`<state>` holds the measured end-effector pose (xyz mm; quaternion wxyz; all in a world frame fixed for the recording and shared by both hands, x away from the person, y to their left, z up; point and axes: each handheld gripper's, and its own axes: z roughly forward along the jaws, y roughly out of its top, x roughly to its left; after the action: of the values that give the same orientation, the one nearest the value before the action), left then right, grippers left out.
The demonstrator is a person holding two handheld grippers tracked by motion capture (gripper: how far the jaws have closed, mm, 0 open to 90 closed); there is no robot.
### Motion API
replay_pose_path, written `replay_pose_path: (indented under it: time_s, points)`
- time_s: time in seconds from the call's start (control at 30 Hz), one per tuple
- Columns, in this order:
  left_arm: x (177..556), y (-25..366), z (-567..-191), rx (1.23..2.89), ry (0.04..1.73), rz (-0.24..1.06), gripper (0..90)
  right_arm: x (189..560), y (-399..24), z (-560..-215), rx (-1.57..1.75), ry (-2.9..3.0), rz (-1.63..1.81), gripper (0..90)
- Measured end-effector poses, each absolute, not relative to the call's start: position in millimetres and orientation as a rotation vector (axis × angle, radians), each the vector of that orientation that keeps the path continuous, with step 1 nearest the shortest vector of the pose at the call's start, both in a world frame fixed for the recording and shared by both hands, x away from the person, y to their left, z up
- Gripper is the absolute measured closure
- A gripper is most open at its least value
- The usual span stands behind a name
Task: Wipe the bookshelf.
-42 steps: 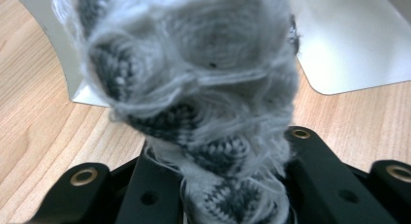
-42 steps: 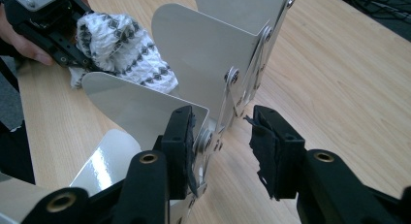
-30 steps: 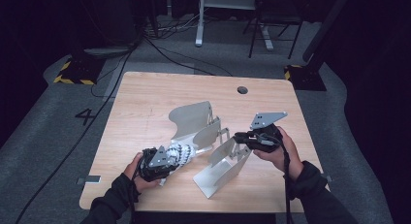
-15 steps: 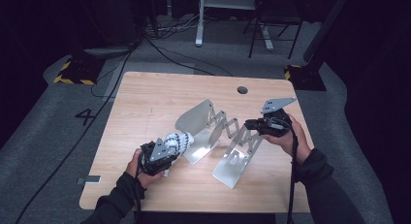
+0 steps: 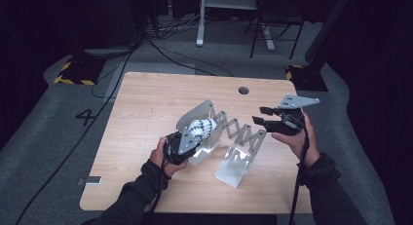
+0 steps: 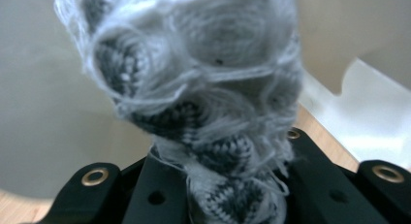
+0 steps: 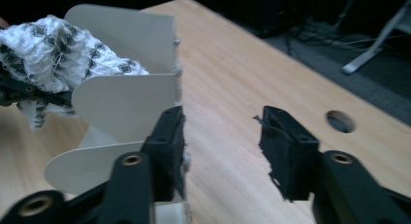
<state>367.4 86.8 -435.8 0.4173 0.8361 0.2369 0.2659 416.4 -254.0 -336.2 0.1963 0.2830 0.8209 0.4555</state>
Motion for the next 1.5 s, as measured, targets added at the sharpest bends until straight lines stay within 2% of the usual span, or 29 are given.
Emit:
replay_pose_path:
  time_s: [0.23, 0.37, 0.57, 0.63, 0.8, 0.93, 1.03, 1.23, 1.5]
  points:
    - [378, 78, -436, 2.043, 0.496, 0.683, 76.5, 397, -289, -346, 0.817, 2.213, 1.25, 42.6]
    - [379, 75, -439, 2.027, 0.419, 0.661, 76.7, 395, -306, -377, 0.901, 2.207, 1.213, 39.5]
    - [382, 75, -450, 2.059, 0.419, 0.591, 76.8, 406, -312, -426, 1.014, 2.258, 1.074, 36.2]
    - [383, 76, -452, 2.064, 0.421, 0.573, 76.8, 407, -311, -432, 1.015, 2.272, 1.055, 35.5]
    - [388, 76, -470, 2.165, 0.425, 0.498, 76.8, 412, -307, -463, 1.049, 2.339, 1.07, 32.2]
    - [395, 75, -490, 2.291, 0.448, 0.456, 76.8, 417, -306, -479, 1.066, 2.359, 1.102, 33.4]
    - [399, 75, -496, 2.287, 0.481, 0.431, 75.8, 421, -304, -491, 1.074, 2.391, 1.061, 32.8]
    - [397, 72, -495, 2.271, 0.452, 0.449, 75.1, 424, -303, -500, 1.084, 2.403, 1.078, 32.3]
    - [386, 70, -462, 2.15, 0.375, 0.527, 76.8, 425, -303, -501, 1.076, 2.4, 1.082, 32.2]
